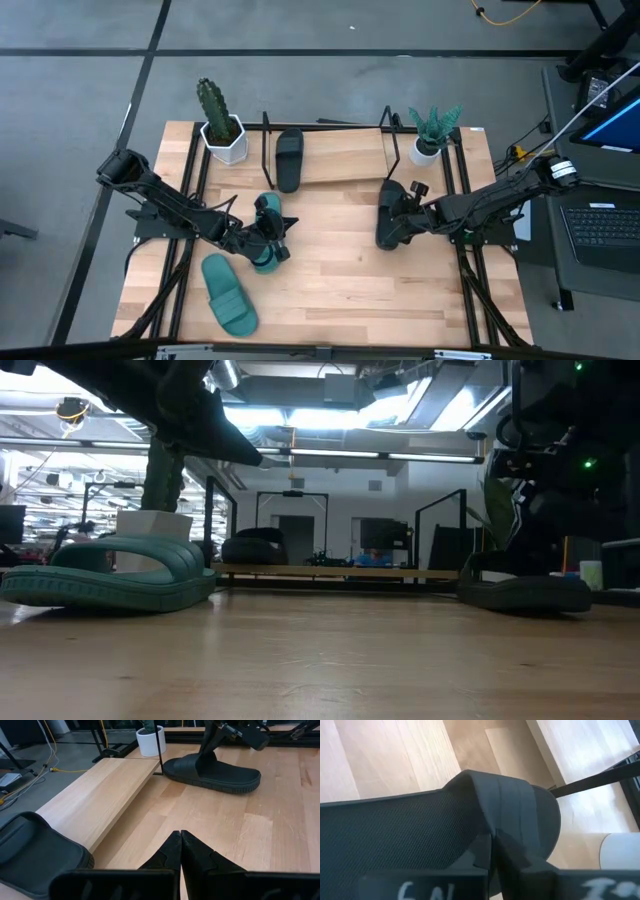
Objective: Pick and place slides into the shelf
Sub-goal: Put the black slide on the shelf
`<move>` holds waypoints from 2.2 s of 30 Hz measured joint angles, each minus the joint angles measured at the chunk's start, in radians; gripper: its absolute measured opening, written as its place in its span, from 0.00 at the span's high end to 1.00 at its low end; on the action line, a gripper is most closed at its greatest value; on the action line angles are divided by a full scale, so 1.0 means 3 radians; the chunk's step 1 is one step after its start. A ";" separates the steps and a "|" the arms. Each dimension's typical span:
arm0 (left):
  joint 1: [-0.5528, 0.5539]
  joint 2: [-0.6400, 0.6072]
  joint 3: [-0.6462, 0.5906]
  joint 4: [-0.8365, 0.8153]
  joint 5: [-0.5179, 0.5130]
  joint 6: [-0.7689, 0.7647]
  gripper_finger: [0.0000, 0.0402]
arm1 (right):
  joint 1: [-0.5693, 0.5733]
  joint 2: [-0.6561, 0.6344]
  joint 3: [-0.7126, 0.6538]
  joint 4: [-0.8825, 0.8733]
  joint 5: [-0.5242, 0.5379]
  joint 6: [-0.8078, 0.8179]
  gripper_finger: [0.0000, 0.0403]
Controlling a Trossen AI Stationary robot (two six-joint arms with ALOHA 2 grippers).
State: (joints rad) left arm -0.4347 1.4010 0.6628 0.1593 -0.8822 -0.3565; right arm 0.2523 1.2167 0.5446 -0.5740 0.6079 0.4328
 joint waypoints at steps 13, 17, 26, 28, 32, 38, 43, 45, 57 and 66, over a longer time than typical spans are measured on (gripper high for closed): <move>0.0000 0.0000 0.0000 -0.0001 -0.0001 0.0001 1.00 | 0.0004 -0.0006 0.0508 0.0120 -0.0144 -0.0513 0.97; 0.0000 0.0000 0.0000 -0.0001 -0.0001 0.0003 1.00 | 0.0004 -0.0006 0.0775 0.0234 -0.0092 -0.0986 0.97; 0.0000 0.0000 0.0000 0.0008 -0.0003 0.0003 0.99 | -0.0283 -0.0006 0.1038 0.0769 -0.0066 -0.1963 0.97; 0.0000 0.0000 0.0000 0.0034 -0.0003 0.0019 0.99 | -0.0385 -0.0006 0.1038 0.0864 -0.0067 -0.2085 0.97; 0.0000 0.0000 0.0000 0.0096 -0.0035 0.0100 0.99 | -0.0568 0.0023 0.1038 0.0959 -0.0084 -0.2170 0.97; 0.0013 0.0000 0.0000 0.0154 -0.0075 0.0244 0.99 | -0.0811 0.0185 0.1038 0.1247 -0.0302 -0.2415 0.97; 0.0067 -0.0001 0.0000 0.0153 -0.0063 0.0264 1.00 | -0.1088 0.0407 0.1039 0.1796 -0.0622 -0.2719 0.97; 0.0084 0.0000 0.0000 0.0151 -0.0055 0.0262 1.00 | -0.1207 0.0520 0.1039 0.1934 -0.0638 -0.2773 0.97; 0.0089 -0.0001 0.0000 0.0343 -0.0045 0.0213 1.00 | -0.1671 0.1314 0.1039 0.2790 -0.0815 -0.2949 0.97; 0.0088 -0.0001 0.0000 0.0387 0.0042 0.0166 1.00 | -0.1839 0.1423 0.1038 0.3092 -0.0814 -0.2967 0.97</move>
State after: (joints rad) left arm -0.4084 1.4006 0.6628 0.2755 -0.8696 -0.3067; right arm -0.2993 1.6436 0.8559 0.3536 0.3637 -0.4572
